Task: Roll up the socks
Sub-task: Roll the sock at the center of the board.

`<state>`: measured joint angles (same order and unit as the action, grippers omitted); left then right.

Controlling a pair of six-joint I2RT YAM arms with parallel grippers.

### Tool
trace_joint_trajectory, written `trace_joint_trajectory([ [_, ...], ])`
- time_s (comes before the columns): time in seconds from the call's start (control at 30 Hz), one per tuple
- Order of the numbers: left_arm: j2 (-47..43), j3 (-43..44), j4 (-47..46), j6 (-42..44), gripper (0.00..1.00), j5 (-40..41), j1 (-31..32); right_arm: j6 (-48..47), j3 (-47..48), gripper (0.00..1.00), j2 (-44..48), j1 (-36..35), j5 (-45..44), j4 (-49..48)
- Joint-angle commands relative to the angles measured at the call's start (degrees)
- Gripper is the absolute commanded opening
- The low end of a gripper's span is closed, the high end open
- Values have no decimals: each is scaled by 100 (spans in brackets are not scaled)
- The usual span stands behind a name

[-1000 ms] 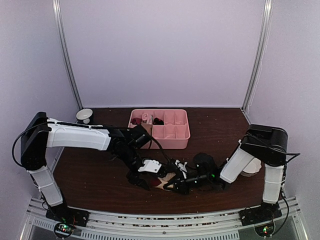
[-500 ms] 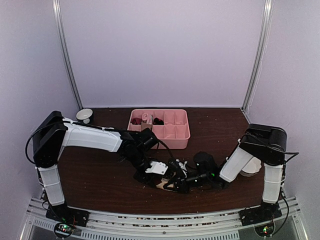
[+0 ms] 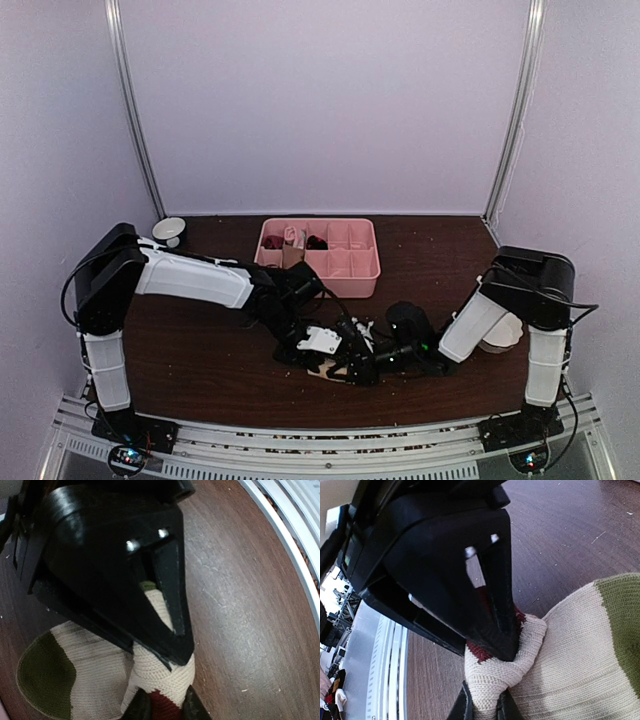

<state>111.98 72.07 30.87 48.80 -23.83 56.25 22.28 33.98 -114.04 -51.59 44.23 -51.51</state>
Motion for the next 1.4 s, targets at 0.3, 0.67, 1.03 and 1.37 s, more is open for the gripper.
trace_joint_trajectory([
  [0.3, 651, 392, 1100, -256, 13, -450, -268, -179, -753, 26, 610, 32, -1467, 1315],
  [0.67, 703, 540, 1925, -221, 15, -873, -360, -526, -1546, 100, 2052, 26, -3466, 1122],
  [1.03, 1063, 1051, 2623, -386, 16, -1491, -614, 332, -2293, 100, 3728, 14, -4955, 541],
  [1.37, 1707, 1917, 3323, -989, 15, -1635, -877, -1101, -2129, 89, 3784, -1935, -7128, 1441],
])
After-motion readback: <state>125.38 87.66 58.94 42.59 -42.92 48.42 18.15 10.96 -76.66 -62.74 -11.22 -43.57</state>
